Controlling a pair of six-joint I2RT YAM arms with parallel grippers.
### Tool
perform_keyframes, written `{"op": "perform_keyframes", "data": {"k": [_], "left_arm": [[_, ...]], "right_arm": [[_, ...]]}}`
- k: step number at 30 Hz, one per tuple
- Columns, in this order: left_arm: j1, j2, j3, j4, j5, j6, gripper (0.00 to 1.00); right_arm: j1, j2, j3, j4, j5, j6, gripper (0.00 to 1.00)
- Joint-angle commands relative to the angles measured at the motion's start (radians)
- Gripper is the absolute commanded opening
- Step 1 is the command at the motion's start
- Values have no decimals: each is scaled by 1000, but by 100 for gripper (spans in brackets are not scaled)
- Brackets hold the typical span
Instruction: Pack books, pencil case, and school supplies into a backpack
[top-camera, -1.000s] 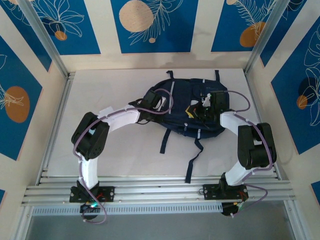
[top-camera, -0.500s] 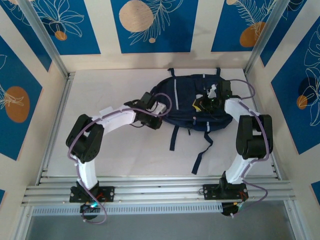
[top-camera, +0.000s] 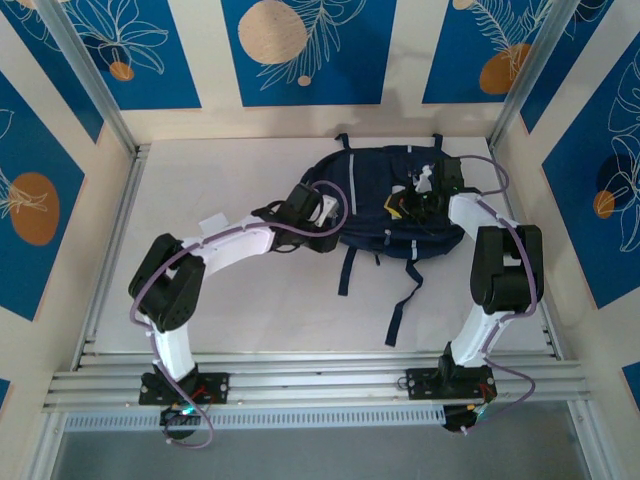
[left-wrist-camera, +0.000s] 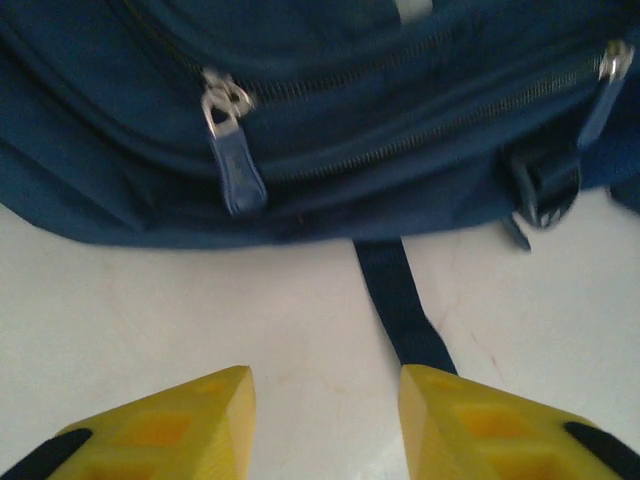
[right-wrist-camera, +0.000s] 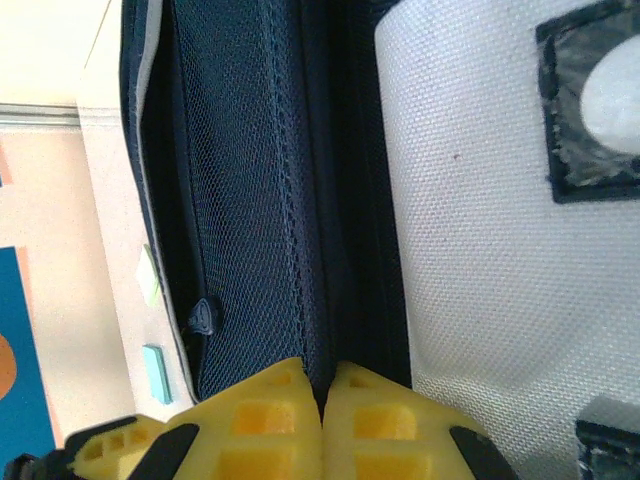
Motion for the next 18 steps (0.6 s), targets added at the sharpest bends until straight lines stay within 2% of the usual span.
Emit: {"op": "perform_keyframes", "data": {"k": [1,12,18], "left_arm": [[15,36,69,64,-32,-16,43],[45,188,158,126,56,-41,42],[47,223,132,130,61,-73,40]], "right_arm": [[0,-63,-22,31,-95,6,0],[3,-114,-59,34,-131,6,0],[3,-116,-53,31,-132,6,0]]}}
